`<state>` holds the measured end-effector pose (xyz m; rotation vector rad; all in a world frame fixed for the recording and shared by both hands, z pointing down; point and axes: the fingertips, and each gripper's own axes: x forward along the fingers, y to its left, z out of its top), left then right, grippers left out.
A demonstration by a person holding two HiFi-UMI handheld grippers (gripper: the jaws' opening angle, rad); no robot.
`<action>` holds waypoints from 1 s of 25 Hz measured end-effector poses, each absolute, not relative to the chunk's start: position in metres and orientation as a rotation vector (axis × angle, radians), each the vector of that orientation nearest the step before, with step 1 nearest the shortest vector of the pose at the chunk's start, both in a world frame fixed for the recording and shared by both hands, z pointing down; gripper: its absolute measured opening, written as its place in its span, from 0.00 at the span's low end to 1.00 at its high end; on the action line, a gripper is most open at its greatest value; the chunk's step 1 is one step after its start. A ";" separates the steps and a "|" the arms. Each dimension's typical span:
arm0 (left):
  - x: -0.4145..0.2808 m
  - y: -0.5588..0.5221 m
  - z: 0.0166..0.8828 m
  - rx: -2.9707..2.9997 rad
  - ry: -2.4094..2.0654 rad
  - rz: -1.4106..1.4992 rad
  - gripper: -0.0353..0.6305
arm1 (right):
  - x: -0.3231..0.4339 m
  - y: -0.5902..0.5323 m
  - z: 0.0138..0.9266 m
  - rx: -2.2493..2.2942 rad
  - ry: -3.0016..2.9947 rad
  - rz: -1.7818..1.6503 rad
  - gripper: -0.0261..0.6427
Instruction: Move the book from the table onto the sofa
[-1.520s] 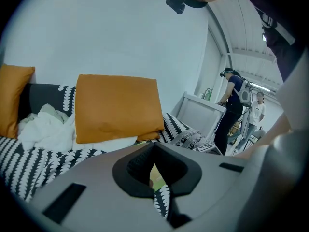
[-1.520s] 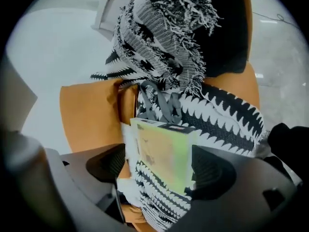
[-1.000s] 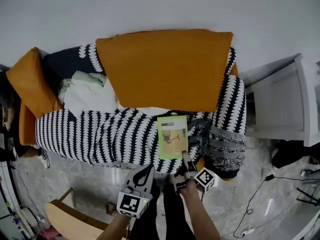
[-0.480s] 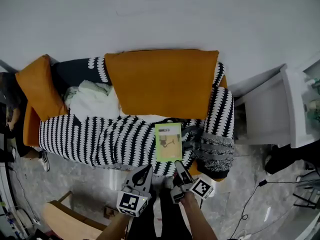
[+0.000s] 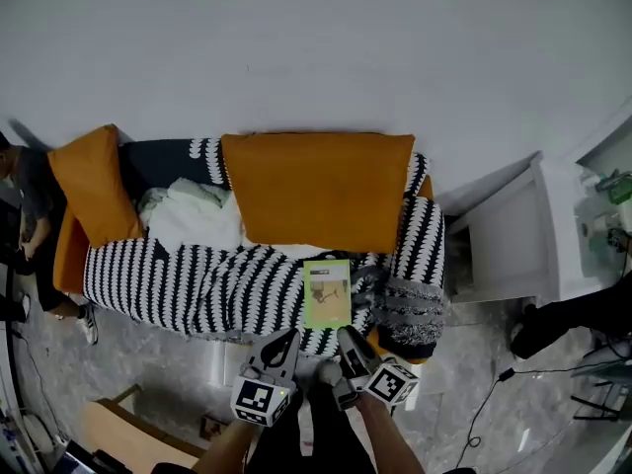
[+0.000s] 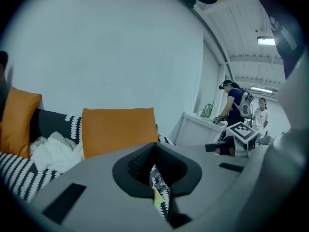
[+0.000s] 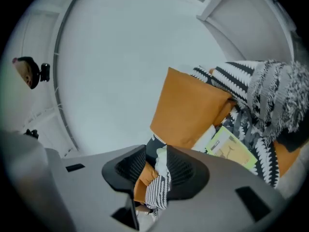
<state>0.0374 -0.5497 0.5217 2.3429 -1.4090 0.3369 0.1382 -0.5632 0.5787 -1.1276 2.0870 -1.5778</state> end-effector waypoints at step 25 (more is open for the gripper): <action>0.037 -0.531 0.379 2.502 -1.431 0.246 0.07 | 0.109 -0.537 0.386 -1.219 2.712 -0.764 0.08</action>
